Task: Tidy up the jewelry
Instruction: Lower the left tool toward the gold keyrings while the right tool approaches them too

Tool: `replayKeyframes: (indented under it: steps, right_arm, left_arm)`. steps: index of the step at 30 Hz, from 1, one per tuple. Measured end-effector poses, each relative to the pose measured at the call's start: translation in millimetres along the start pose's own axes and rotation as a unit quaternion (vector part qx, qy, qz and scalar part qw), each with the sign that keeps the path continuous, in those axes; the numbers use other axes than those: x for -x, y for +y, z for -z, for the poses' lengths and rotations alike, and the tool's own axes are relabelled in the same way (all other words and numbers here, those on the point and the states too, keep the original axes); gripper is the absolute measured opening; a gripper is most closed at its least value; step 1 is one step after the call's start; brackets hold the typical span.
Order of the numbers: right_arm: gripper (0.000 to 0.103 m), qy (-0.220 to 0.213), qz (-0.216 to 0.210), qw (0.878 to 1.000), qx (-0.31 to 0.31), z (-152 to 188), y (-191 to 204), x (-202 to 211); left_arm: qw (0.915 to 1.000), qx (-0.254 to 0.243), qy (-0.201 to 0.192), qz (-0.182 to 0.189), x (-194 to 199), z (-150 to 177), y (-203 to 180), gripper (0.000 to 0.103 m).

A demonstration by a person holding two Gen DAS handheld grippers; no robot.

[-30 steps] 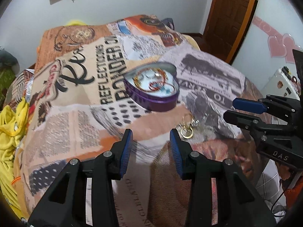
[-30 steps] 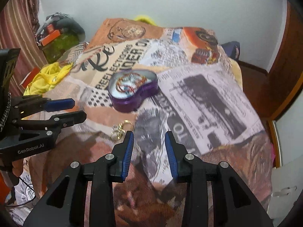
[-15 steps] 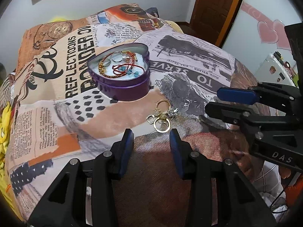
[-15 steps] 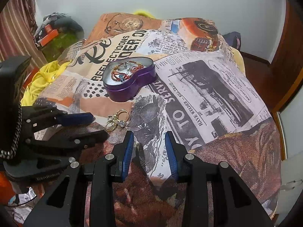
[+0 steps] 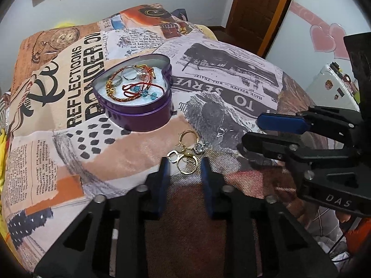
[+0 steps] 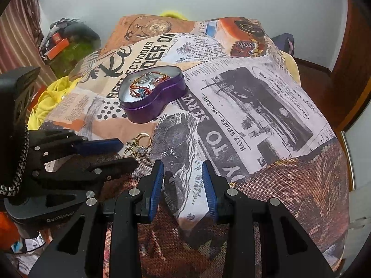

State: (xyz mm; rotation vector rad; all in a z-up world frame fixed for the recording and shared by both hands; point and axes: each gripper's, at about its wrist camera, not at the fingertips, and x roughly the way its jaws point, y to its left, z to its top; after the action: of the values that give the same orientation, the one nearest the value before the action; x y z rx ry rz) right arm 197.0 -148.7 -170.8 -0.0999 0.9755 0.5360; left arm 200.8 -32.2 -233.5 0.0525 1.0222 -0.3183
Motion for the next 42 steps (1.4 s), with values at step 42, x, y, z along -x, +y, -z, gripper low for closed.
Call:
replayKeyframes:
  steps: [42]
  right_arm:
    - [0.007, -0.014, -0.037, 0.999, 0.033, -11.5, 34.5, -17.9]
  left_arm:
    - [0.9973, 0.052, -0.040, -0.034, 37.3, 20.5, 34.1, 0.017]
